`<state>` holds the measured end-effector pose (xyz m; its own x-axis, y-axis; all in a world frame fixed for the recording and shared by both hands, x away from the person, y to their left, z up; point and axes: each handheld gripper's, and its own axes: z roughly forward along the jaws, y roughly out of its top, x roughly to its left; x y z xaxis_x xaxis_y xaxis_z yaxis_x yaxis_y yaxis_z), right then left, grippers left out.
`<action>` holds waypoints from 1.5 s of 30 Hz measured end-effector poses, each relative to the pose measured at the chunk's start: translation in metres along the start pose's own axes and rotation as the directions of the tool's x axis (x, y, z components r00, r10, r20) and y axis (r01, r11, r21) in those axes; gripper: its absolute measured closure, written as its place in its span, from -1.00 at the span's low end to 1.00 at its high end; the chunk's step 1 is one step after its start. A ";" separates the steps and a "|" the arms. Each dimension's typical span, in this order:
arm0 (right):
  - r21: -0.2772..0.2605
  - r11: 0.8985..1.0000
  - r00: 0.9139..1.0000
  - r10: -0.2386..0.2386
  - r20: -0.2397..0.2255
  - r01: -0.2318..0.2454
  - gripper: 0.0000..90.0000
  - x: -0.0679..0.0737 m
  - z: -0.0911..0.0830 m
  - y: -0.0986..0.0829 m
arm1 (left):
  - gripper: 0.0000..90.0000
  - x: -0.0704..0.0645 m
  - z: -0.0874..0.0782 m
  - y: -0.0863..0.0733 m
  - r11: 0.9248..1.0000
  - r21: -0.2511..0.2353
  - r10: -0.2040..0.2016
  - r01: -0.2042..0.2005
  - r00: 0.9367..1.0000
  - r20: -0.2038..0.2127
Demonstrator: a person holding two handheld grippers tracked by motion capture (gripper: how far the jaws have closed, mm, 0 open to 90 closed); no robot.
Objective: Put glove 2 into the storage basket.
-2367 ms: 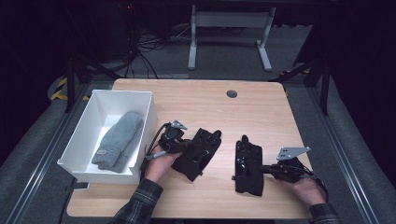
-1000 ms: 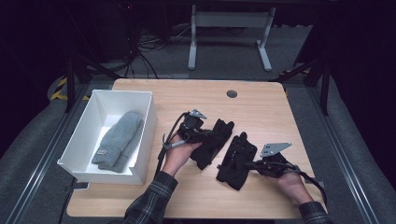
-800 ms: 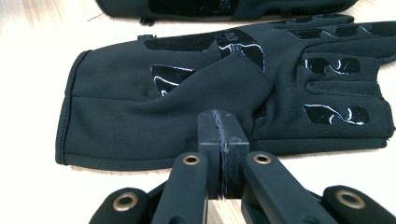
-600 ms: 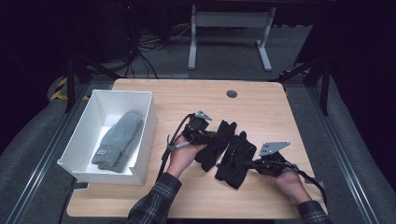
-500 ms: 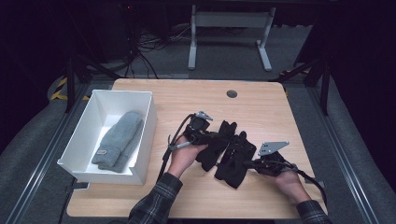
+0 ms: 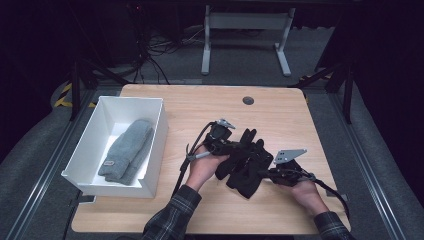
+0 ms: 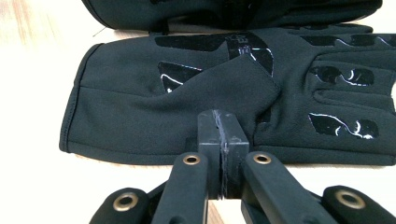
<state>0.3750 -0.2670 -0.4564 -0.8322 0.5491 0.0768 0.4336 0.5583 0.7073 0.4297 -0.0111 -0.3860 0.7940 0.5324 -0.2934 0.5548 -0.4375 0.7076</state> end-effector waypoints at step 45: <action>-0.123 0.975 0.932 0.212 0.293 -0.183 -0.33 -0.050 -0.061 -0.044 | 1.00 -0.034 0.066 -0.003 0.991 0.102 0.073 -0.081 0.994 0.080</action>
<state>0.3770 -0.3569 -0.4482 -0.5828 0.8125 0.0154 0.5325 0.3675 0.7625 0.4178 -0.0761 -0.4206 0.8496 0.4392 -0.2919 0.5114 -0.5510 0.6594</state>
